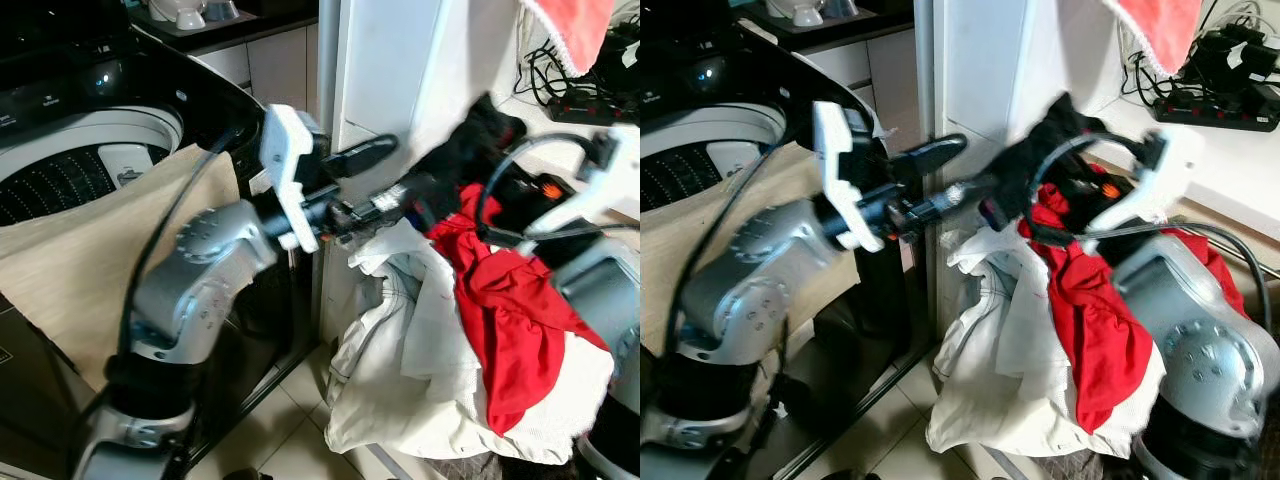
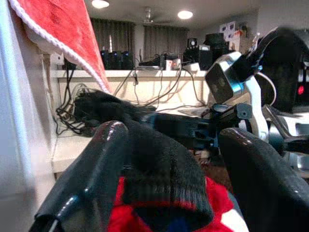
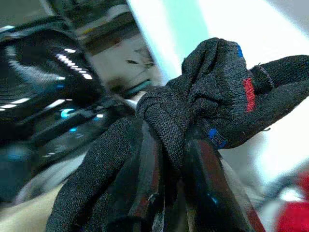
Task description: Clothes washing
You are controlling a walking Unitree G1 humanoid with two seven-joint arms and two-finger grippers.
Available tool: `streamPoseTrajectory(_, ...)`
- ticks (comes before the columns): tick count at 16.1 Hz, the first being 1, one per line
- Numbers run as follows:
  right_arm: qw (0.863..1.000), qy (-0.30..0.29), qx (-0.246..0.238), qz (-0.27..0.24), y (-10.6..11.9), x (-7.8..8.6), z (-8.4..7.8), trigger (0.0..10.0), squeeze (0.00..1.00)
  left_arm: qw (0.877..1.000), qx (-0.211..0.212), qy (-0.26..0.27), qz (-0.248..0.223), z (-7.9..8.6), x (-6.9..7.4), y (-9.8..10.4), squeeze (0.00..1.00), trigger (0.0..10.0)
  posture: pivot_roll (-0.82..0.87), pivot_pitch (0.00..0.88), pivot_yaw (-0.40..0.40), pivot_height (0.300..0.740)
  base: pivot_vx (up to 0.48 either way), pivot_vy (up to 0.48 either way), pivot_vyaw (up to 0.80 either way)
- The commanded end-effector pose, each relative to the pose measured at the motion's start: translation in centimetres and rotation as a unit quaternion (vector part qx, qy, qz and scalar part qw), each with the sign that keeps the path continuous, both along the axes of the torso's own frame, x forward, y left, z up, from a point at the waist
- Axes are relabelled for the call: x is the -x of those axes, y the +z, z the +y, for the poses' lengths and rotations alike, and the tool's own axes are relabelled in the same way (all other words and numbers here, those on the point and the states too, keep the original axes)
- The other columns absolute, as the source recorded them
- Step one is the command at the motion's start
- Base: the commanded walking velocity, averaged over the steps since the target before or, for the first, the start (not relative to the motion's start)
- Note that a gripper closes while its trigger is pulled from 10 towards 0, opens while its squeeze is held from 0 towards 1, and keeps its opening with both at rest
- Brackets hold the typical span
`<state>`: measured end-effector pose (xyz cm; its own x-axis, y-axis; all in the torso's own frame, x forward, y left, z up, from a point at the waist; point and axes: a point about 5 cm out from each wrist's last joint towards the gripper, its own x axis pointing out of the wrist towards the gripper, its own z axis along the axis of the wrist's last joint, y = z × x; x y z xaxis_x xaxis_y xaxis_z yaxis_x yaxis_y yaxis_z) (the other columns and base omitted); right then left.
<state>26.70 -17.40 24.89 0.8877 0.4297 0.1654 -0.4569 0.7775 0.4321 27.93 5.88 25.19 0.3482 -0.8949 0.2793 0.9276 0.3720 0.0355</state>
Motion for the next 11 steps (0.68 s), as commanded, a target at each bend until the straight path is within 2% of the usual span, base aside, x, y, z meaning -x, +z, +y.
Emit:
streamPoseTrajectory(1, 1.000, 0.030, -0.007, -0.004, 0.4, 0.0, 1.0, 0.0, 0.00, 1.000, -0.002, -0.001, 0.016, -0.5, 0.1, -0.3, 1.00, 10.0, -0.15, 0.000, 0.000, 0.740, 0.000, 0.000, 0.00)
streamPoseTrajectory(3, 0.999, 0.052, -0.011, -0.010, 0.7, 0.1, 1.6, 0.0, 0.00, 0.999, -0.008, 0.008, 0.032, -0.8, 0.0, -1.0, 1.00, 10.0, -0.15, 0.000, -0.004, 0.740, 0.000, 0.000, 0.00)
streamPoseTrajectory(4, 0.998, 0.058, -0.012, -0.012, 0.7, 0.2, 1.8, 0.0, 0.00, 0.999, -0.013, 0.021, 0.039, -0.9, -0.2, -1.4, 0.91, 10.0, -0.15, 0.000, -0.004, 0.740, 0.000, 0.000, 0.00)
streamPoseTrajectory(5, 0.998, 0.064, -0.013, -0.012, 0.8, 0.2, 1.9, 0.0, 0.00, 0.998, -0.021, 0.039, 0.039, -0.9, -0.6, -1.7, 0.00, 10.0, -0.15, 0.000, -0.004, 0.740, 0.000, 0.000, 0.00)
streamPoseTrajectory(8, 0.997, 0.070, -0.014, -0.014, 1.0, 0.2, 2.0, 0.0, 0.00, 0.996, -0.035, 0.073, 0.031, -0.7, -1.2, -2.0, 0.00, 10.0, -0.15, 0.000, -0.007, 0.740, 0.000, 0.000, 0.00)
streamPoseTrajectory(10, 0.998, 0.067, -0.015, -0.012, 1.0, 0.2, 2.0, 0.0, 0.00, 0.995, -0.009, 0.091, 0.038, -0.2, -1.7, -1.5, 0.00, 0.0, -0.15, 0.000, 0.001, 0.740, 0.000, 0.000, 0.00)
streamPoseTrajectory(11, 0.998, 0.067, -0.015, -0.012, 1.0, 0.2, 2.0, 0.0, 0.00, 0.995, -0.006, 0.091, 0.037, -0.1, -1.8, -1.4, 0.00, 0.0, -0.15, 0.000, 0.001, 0.740, 0.000, 0.000, 0.00)
